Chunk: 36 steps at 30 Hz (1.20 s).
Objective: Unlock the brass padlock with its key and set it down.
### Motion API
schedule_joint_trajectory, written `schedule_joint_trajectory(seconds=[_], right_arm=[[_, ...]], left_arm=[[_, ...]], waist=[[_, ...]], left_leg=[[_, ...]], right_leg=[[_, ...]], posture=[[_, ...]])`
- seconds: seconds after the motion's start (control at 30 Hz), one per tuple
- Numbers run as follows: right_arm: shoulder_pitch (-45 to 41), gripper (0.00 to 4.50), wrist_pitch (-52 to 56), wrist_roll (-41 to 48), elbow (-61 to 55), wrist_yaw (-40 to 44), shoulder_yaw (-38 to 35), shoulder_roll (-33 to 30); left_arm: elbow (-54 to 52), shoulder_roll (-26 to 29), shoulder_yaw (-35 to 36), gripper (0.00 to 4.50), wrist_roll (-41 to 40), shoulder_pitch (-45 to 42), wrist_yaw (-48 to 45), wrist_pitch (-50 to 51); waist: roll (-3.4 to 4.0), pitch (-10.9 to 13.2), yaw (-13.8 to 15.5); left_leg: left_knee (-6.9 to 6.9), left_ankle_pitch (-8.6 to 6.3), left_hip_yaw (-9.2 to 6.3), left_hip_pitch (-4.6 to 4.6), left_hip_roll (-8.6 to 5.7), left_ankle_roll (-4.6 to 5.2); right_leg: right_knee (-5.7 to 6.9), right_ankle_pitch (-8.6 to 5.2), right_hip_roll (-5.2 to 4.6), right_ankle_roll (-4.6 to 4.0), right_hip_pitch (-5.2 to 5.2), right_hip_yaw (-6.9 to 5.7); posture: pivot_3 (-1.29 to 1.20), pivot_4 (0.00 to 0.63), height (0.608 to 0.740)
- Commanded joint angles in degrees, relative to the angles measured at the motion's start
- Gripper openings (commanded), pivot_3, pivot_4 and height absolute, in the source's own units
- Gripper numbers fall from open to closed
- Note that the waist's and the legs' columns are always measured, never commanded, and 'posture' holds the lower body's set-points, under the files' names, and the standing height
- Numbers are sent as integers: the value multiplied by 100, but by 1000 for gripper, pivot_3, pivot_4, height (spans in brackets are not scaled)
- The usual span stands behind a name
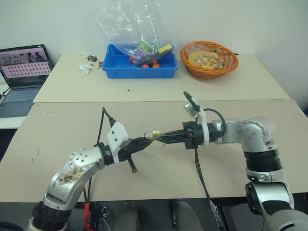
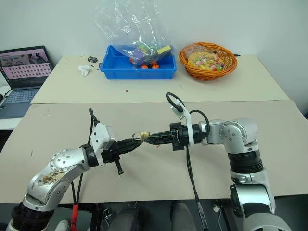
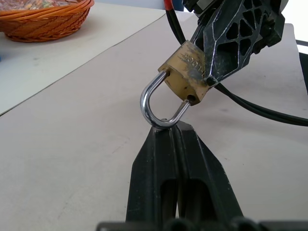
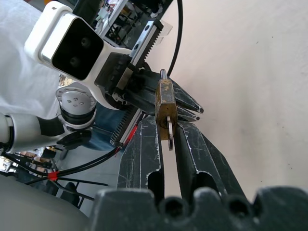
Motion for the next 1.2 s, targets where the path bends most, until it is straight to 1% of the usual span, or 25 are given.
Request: schedule_joint_trajectory(seconds=[0.03, 0.27, 0.7, 0.97, 1.2], right_arm=[[-39, 2, -197, -154, 114, -79, -1, 9], [-38, 2, -234, -259, 116, 22, 57, -3], [173, 2, -312, -266, -243, 314, 306, -245], [298, 2, -401, -165, -568, 575, 484, -460], [370, 2, -401, 76, -832, 802, 396, -556]], left_arm=[[-202, -18, 100, 125, -29, -21, 8, -58], [-194, -23, 105, 125, -13, -15, 16, -73], [-158, -41, 108, 125, -16, -9, 9, -76], [-156, -38, 130, 125, -20, 29, -29, -88], [-180, -39, 138, 125, -28, 34, -42, -66]], waist=[[0, 0, 0], [0, 0, -1], [0, 0, -1], [-1, 0, 11], [-1, 0, 7]], left_leg=[[0, 0, 0, 0, 0, 0], [0, 0, 0, 0, 0, 0], [0, 0, 1, 1, 1, 0], [0, 0, 0, 0, 0, 0], [1, 0, 1, 1, 1, 0]], right_leg=[[0, 0, 0, 0, 0, 0], [0, 0, 0, 0, 0, 0], [0, 0, 1, 0, 0, 0], [-2, 0, 0, 0, 0, 0], [-3, 0, 1, 0, 1, 0]], posture=[[0, 150, 735], [0, 150, 735], [0, 150, 735], [0, 150, 735], [0, 150, 735]])
